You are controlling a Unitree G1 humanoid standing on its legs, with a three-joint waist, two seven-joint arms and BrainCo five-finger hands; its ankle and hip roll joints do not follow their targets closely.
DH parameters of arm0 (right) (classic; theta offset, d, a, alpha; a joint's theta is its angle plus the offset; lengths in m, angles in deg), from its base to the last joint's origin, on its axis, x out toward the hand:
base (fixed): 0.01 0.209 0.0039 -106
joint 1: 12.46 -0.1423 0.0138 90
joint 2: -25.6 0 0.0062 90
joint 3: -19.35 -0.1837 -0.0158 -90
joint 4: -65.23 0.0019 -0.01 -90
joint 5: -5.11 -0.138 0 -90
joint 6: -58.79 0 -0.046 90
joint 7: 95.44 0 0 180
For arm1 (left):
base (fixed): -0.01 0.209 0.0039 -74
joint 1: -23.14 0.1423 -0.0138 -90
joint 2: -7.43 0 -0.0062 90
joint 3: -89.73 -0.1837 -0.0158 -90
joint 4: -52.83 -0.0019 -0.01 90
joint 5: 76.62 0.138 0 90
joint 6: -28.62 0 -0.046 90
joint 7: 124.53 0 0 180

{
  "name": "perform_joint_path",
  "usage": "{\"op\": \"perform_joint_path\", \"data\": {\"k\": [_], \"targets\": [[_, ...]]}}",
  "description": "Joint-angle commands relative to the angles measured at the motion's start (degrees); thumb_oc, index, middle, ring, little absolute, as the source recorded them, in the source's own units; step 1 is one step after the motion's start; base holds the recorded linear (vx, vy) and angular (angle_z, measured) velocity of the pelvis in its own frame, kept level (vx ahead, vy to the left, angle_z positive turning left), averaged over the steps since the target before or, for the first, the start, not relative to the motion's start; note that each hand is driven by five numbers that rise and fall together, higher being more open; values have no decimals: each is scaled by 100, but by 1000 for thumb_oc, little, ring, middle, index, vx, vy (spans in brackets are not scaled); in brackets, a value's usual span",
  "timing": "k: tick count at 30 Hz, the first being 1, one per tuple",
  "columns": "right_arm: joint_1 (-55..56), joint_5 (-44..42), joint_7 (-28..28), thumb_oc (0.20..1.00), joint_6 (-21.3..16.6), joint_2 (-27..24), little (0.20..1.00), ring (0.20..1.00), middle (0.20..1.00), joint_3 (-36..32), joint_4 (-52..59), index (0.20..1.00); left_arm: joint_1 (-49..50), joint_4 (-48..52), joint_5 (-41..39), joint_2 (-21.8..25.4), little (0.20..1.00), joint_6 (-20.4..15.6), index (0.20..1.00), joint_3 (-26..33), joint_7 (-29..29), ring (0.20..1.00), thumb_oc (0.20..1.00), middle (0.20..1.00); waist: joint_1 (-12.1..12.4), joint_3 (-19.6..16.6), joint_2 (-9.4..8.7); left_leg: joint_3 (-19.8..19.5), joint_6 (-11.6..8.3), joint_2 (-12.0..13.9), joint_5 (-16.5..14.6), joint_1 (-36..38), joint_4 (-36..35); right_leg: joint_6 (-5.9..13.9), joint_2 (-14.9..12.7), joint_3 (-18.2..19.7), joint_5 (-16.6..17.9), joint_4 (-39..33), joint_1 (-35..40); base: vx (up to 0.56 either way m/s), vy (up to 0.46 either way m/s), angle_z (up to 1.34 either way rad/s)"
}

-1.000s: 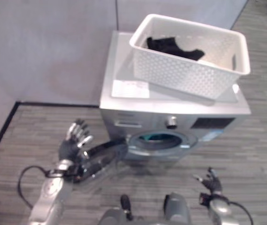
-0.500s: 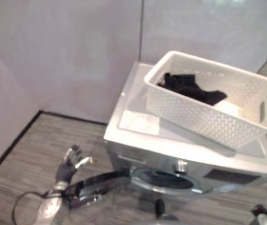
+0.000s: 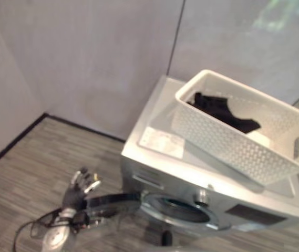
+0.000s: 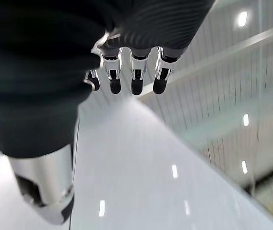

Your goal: Grab the laundry basket,head to the washer,open it,put in the laundry and shut it.

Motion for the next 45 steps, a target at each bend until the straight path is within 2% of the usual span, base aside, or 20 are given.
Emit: {"op": "perform_joint_path", "data": {"k": [1,3,4,5,9,12,15,19,20,25,27,32,45], "targets": [[127,-766,-985,1000,163,-708,1000,1000,1000,-248,-645,1000,-258,316,150,343,1000,-133,1000,111,325,1000,1000,1000,-8,7,81,281,265,73,174,-270,59,593,-275,-36,-369,262,180,-12,-5,5],[337,-1051,-1164,1000,169,-854,1000,1000,1000,-334,-761,1000,-221,335,138,362,1000,-103,1000,102,351,1000,1000,1000,-14,7,57,282,254,80,183,-273,59,589,-276,-39,-372,264,182,0,0,0],[783,-1440,-1700,1000,269,-1168,1000,1000,1000,-433,-942,1000,-162,377,112,421,1000,-43,1000,146,469,1000,1000,1000,-39,29,-22,295,223,108,184,-279,59,588,-267,-63,-379,255,179,0,0,0],[1031,-1719,-1952,1000,282,-1357,1000,1000,1000,-557,-1065,1000,-98,415,75,431,1000,-30,1000,137,522,1000,1000,1000,-42,13,-39,301,207,115,183,-279,59,585,-263,-75,-380,240,184,9,-17,4],[1654,-2065,-2654,1000,422,-2138,1000,1000,1000,-964,-1496,1000,69,548,-17,444,1000,26,1000,161,752,1000,1000,1000,-53,27,-113,350,167,162,183,-256,59,589,-228,-50,-383,223,197,7,-2,-3],[1634,-2101,-2781,1000,490,-2493,1000,1000,1000,-950,-1763,1000,80,560,-58,447,1000,42,1000,128,782,1000,1000,1000,-31,32,-130,395,154,192,170,-232,59,586,-209,-31,-393,211,200,9,-7,-8],[914,-2182,-2859,1000,515,-3040,1000,1000,1000,-331,-2149,1000,-22,513,-140,438,1000,59,1000,-91,776,1000,1000,1000,61,40,-178,464,130,252,144,-173,59,562,-149,29,-425,167,238,19,-10,-5],[322,-2274,-2808,1000,501,-3276,1000,1000,1000,108,-2322,1000,-101,506,-206,455,1000,68,1000,-183,757,1000,1000,1000,140,43,-217,463,120,276,134,-160,59,551,-130,27,-440,133,267,13,-13,-14],[-43,-2252,-2786,1000,520,-3382,1000,1000,1000,437,-2439,1000,-119,495,-236,451,1000,80,1000,-222,746,1000,1000,1000,184,51,-238,459,111,287,131,-158,59,545,-113,21,-451,116,287,14,-16,-3],[-595,-2222,-2743,1000,541,-3462,1000,1000,1000,915,-2548,1000,-157,473,-265,449,1000,95,1000,-289,733,1000,1000,1000,236,66,-254,431,97,307,136,-176,59,530,-104,-4,-480,97,305,3,-2,1],[-1081,-2194,-2718,1000,586,-3470,1000,1000,1000,1391,-2659,1000,-208,475,-284,490,1000,107,1000,-393,713,1000,1000,1000,331,87,-240,370,82,322,150,-199,59,507,-98,-45,-523,88,336,31,-20,7],[-1784,-2226,-2740,1000,680,-3466,1000,1000,1000,2167,-3047,1000,-184,533,-326,517,1000,123,1000,-392,670,1000,1000,1000,388,117,-228,288,53,347,178,-230,59,485,-103,-141,-569,87,374,15,-19,14],[-2908,-2478,-2818,1000,708,-3519,1000,1000,1000,3355,-3385,1000,-257,513,-415,575,1000,148,1000,-565,618,1000,1000,1000,498,225,-248,103,-26,433,272,-391,59,416,-73,-326,-675,71,393,7,-25,7]]}}
